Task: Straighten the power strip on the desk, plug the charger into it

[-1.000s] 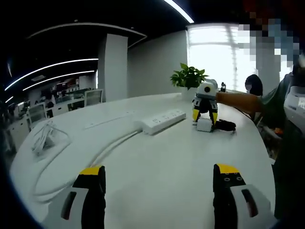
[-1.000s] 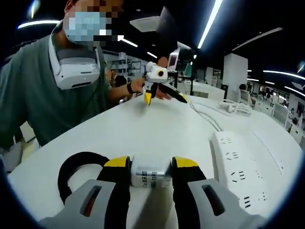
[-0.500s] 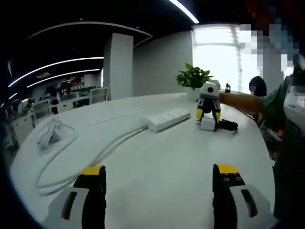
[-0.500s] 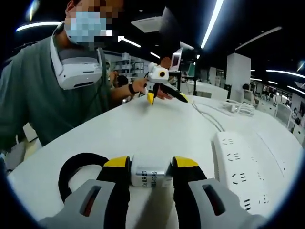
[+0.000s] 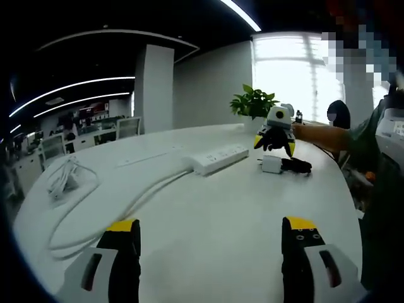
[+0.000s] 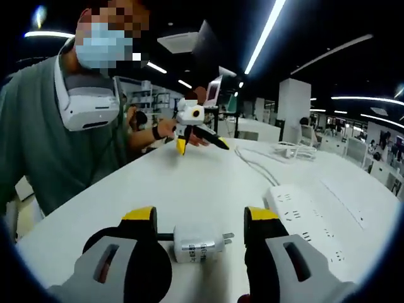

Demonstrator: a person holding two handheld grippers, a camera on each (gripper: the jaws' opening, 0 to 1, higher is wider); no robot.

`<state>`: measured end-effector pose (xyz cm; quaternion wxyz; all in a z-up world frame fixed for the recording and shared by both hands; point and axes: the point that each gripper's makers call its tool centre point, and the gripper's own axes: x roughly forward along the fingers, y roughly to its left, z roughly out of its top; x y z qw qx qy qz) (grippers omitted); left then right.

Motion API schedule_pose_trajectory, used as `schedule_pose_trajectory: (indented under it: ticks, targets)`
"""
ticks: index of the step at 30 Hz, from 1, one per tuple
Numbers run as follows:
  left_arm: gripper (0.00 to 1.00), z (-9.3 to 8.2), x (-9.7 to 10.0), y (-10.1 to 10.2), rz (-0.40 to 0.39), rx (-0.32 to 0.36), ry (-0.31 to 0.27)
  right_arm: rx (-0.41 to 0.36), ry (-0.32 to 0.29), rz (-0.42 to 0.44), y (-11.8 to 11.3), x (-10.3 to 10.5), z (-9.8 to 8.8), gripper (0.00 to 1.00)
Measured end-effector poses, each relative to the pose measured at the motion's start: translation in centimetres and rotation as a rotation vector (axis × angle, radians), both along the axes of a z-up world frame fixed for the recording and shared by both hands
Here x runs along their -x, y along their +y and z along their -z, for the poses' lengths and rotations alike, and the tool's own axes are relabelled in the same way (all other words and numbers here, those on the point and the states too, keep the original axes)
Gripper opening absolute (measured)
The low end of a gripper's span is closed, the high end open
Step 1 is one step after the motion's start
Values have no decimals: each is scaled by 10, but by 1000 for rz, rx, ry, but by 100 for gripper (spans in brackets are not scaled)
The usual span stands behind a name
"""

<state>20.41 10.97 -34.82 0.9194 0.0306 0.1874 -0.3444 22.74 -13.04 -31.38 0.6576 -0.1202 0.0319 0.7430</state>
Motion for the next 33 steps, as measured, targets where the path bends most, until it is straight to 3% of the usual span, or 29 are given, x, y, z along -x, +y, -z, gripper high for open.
schedule_pose_trajectory:
  ticks: [3, 10, 12, 17, 20, 22, 26, 31, 33]
  targets:
    - [95, 1, 0, -2, 12, 6, 3, -17, -27, 85, -8, -6, -4, 52]
    - [95, -1, 3, -8, 46, 14, -2, -12, -17, 251, -20, -10, -5, 53]
    - [95, -2, 3, -8, 51, 18, -4, -12, -25, 329, -25, -17, -6, 48]
    - [95, -5, 6, -10, 64, 39, -6, -11, -19, 435, -27, -11, -11, 55]
    - [95, -7, 7, -9, 69, 40, -10, 19, -58, 506, -27, -11, -8, 57]
    - [95, -8, 8, -9, 72, 52, -10, 22, -26, 533, -22, -3, -5, 57]
    - [95, -7, 9, -9, 78, 55, -7, -48, -1, 618, -18, 3, -14, 57]
    - [95, -7, 11, -9, 86, 58, -9, -37, -38, 705, -18, 9, -13, 56]
    - [95, -7, 11, -9, 87, 63, -10, -39, -17, 743, -19, 10, -11, 56]
